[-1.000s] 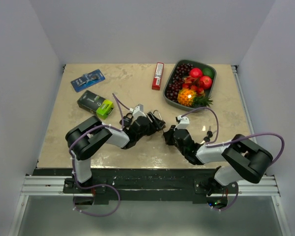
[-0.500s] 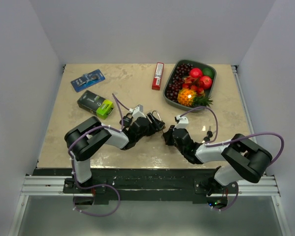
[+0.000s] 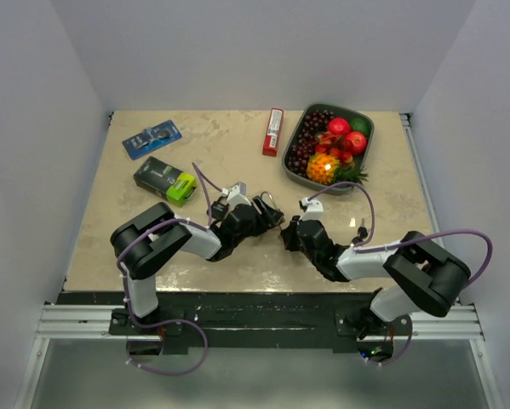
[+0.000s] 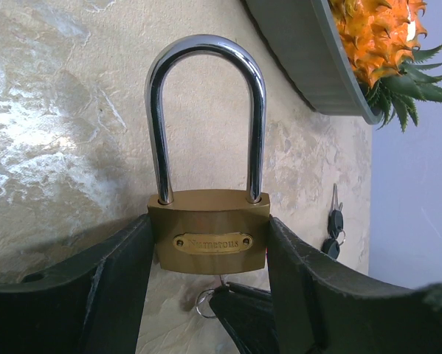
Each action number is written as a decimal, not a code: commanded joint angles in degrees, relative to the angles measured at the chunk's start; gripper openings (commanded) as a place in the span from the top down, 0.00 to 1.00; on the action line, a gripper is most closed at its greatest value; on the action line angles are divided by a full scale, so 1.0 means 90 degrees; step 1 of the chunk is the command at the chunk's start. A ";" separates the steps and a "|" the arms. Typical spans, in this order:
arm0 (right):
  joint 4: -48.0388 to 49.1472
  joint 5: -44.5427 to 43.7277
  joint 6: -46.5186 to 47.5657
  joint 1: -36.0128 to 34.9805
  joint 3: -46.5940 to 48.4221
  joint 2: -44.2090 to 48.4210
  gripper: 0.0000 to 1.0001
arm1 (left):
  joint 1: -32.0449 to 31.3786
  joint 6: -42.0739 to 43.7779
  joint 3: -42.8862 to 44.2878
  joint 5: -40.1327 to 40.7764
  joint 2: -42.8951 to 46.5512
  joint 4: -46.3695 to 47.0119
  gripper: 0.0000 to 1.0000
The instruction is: Unlock with the key
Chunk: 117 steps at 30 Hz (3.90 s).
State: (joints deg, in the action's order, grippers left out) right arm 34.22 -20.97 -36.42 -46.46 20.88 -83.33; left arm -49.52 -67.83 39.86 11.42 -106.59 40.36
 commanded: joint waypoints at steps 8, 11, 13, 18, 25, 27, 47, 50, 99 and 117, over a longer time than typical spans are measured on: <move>0.2331 -0.1098 0.0122 0.0543 0.0746 0.0050 1.00 | -0.0641 0.0331 -0.0278 -0.1777 0.0007 -0.1076 1.00; 0.1923 -0.1117 -0.0151 0.0543 0.0687 0.0128 1.00 | -0.0485 0.0125 -0.0064 -0.1748 0.0017 -0.1213 1.00; 0.1697 -0.1127 -0.0395 0.0533 0.0619 0.0235 1.00 | -0.0387 0.0037 0.0141 -0.1689 0.0007 -0.1339 1.00; 0.0760 -0.1283 -0.0893 0.0465 0.0385 0.0654 1.00 | -0.0172 -0.0100 0.0483 -0.1406 0.0056 -0.1613 1.00; -0.0071 -0.1293 -0.1343 0.0357 0.0150 0.1104 1.00 | 0.0053 -0.0100 0.0649 -0.0966 0.0105 -0.1740 1.00; -0.0208 -0.1264 -0.1450 0.0299 0.0102 0.1114 1.00 | 0.0072 -0.0109 0.0688 -0.0908 0.0085 -0.1750 1.00; -0.1086 -0.1205 -0.2173 -0.0043 -0.0338 0.1144 1.00 | 0.0258 -0.0090 0.0620 -0.0908 0.0104 -0.1555 1.00; -0.1272 -0.1205 -0.2300 -0.0101 -0.0387 0.1056 1.00 | 0.0287 -0.0061 0.0669 -0.0898 0.0114 -0.1584 1.00; -0.0970 -0.1050 -0.1031 -0.0903 -0.1012 0.2423 1.00 | 0.0844 0.0037 0.0650 -0.2275 0.0427 -0.1008 1.00; -0.0785 -0.0424 -0.0748 -0.0903 -0.0260 0.1301 1.00 | 0.0580 0.0066 0.0601 -0.2138 0.0456 -0.1106 1.00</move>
State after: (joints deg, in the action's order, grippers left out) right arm 24.71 -25.47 -44.58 -54.37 16.03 -70.32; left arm -43.97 -66.87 45.19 -7.09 -104.03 25.50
